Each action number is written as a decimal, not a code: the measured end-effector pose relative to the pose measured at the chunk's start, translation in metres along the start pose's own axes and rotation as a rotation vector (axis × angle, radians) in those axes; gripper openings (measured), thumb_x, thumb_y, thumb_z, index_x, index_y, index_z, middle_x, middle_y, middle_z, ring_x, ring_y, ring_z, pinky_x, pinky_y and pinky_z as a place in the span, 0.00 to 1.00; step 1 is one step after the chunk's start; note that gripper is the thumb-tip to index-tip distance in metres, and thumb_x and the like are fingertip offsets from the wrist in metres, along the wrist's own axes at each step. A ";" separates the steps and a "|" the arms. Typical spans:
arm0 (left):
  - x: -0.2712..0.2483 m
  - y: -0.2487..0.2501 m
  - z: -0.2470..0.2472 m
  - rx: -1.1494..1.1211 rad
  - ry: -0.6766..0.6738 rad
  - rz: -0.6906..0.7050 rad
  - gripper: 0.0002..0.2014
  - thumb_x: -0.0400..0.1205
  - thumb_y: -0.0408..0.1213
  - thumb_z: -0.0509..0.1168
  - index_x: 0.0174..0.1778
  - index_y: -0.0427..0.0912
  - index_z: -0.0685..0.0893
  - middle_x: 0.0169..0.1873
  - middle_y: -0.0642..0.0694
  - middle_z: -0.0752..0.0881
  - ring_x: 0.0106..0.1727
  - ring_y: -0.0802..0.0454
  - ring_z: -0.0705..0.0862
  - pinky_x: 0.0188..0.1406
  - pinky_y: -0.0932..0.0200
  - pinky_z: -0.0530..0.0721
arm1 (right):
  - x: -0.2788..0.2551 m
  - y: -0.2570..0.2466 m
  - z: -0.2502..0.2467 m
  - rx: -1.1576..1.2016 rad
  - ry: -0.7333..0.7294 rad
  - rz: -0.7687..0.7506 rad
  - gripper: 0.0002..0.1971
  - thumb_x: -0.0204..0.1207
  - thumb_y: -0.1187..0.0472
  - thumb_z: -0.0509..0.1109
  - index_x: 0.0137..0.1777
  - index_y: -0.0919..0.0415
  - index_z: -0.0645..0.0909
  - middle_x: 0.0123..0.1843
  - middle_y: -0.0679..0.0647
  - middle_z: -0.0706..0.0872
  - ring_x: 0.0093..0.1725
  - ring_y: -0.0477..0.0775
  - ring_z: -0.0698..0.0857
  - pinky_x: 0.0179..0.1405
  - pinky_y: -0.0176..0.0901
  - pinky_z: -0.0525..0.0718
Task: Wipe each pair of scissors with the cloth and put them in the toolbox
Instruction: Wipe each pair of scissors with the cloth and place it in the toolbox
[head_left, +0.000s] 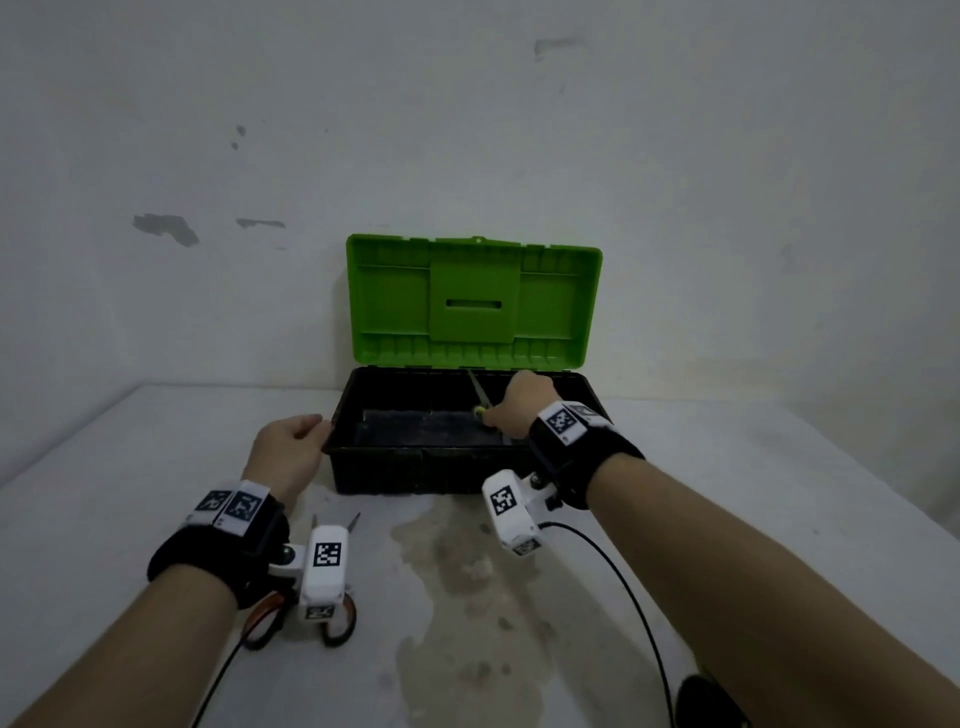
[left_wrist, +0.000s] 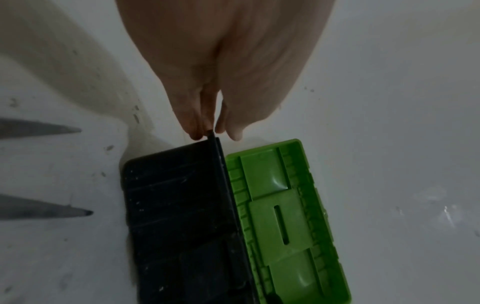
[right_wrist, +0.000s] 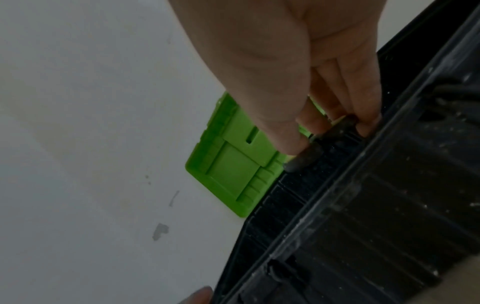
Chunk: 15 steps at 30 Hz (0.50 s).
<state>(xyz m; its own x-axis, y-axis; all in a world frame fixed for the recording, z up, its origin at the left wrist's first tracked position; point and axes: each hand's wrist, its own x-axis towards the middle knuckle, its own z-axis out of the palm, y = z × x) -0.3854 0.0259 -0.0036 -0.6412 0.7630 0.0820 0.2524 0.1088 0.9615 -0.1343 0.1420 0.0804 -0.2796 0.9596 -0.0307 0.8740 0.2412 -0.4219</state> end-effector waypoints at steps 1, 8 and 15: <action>0.001 -0.003 0.001 -0.039 -0.018 -0.001 0.17 0.84 0.32 0.67 0.68 0.29 0.83 0.62 0.34 0.87 0.62 0.39 0.86 0.70 0.46 0.80 | 0.005 -0.004 0.006 -0.007 -0.021 -0.004 0.23 0.73 0.45 0.76 0.30 0.62 0.75 0.29 0.54 0.80 0.26 0.52 0.78 0.25 0.40 0.76; 0.009 -0.013 0.000 -0.096 -0.046 0.030 0.15 0.79 0.28 0.73 0.62 0.32 0.87 0.54 0.37 0.90 0.57 0.43 0.89 0.69 0.46 0.82 | 0.030 -0.016 0.041 -0.118 -0.080 -0.030 0.19 0.69 0.47 0.79 0.27 0.59 0.79 0.28 0.55 0.86 0.27 0.54 0.85 0.31 0.41 0.86; 0.012 -0.017 0.001 -0.152 -0.057 0.034 0.15 0.79 0.28 0.73 0.61 0.32 0.88 0.51 0.38 0.90 0.52 0.46 0.89 0.67 0.48 0.83 | 0.049 -0.027 0.059 -0.220 -0.153 -0.033 0.21 0.60 0.42 0.82 0.22 0.58 0.82 0.24 0.55 0.87 0.28 0.60 0.88 0.38 0.61 0.90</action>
<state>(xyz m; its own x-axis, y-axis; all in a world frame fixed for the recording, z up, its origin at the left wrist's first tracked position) -0.3968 0.0343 -0.0188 -0.5909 0.8000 0.1039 0.1573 -0.0120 0.9875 -0.1946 0.1738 0.0370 -0.3517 0.9216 -0.1642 0.9241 0.3137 -0.2184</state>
